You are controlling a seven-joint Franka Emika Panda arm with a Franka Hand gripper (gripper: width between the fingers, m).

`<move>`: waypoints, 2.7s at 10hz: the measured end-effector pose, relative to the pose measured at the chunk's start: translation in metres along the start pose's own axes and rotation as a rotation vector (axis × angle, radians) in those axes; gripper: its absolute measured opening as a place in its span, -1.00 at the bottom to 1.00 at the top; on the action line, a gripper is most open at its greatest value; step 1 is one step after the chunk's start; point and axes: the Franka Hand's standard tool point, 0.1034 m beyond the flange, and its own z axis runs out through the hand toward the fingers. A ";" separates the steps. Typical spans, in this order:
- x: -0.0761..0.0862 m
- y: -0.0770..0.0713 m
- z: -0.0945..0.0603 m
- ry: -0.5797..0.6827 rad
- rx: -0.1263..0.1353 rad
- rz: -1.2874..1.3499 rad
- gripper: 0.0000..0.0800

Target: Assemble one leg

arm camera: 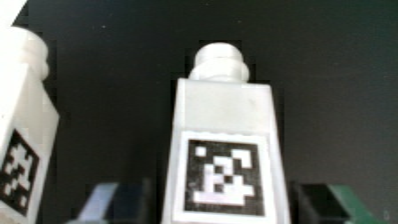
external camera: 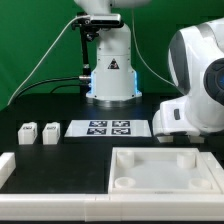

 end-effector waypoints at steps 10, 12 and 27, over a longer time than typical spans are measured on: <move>-0.050 0.009 -0.073 -0.018 0.015 -0.016 -0.27; -0.053 0.008 -0.076 0.002 0.014 -0.017 -0.27; -0.037 0.058 -0.186 1.082 -0.077 -0.187 -0.27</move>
Offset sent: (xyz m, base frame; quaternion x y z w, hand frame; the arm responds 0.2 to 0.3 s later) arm 0.0087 0.0011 0.0058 -0.0047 0.0018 -0.0016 1.0000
